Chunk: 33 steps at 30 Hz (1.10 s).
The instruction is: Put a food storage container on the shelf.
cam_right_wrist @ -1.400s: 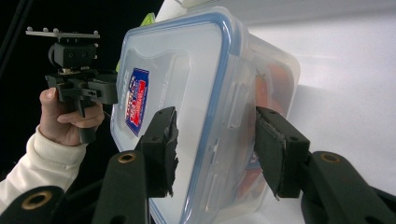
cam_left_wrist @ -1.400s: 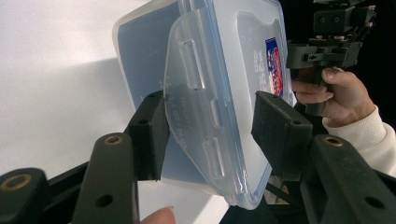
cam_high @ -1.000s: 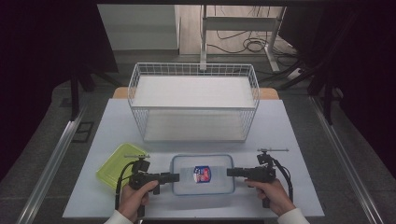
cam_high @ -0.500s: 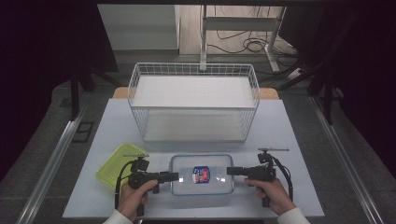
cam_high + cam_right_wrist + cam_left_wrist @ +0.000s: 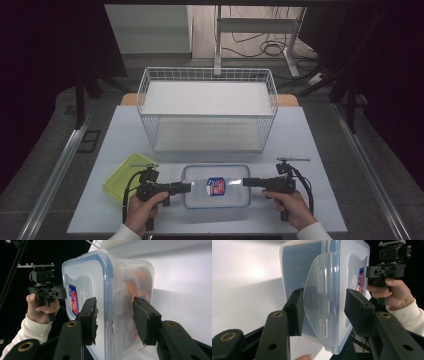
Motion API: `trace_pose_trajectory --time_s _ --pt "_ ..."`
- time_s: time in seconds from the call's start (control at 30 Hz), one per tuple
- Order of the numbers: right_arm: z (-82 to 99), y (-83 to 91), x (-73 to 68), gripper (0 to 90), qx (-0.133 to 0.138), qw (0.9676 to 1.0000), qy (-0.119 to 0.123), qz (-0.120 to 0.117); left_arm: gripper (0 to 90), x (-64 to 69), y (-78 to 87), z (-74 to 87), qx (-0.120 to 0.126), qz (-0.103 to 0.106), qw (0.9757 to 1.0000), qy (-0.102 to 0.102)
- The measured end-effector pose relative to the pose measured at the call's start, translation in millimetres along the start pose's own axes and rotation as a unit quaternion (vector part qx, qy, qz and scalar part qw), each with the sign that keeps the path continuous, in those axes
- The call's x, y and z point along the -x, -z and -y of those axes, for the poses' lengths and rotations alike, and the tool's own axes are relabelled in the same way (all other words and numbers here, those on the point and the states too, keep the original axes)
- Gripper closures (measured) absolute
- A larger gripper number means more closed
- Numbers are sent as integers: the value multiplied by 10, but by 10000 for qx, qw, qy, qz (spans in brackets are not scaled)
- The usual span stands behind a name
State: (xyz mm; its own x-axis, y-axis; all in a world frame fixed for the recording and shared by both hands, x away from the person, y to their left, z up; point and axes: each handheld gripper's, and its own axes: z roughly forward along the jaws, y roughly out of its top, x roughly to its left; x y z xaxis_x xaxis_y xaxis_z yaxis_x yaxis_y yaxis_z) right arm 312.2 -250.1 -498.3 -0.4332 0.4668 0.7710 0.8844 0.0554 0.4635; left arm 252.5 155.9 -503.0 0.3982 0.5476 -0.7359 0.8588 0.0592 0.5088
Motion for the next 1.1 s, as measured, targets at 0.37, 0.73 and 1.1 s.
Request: trace_pose_trajectory --time_s 0.37,0.73,1.1 --pt "-90 78 -88 554 79 9999 62 -52 519 129 66 -128 33 37 9999 -96" --pt "-417 296 -522 554 264 9987 425 -19 522 480 310 -491 215 73 9991 -348" --pt "-867 409 -907 553 393 9968 700 0 524 704 556 -940 372 92 9979 -520"
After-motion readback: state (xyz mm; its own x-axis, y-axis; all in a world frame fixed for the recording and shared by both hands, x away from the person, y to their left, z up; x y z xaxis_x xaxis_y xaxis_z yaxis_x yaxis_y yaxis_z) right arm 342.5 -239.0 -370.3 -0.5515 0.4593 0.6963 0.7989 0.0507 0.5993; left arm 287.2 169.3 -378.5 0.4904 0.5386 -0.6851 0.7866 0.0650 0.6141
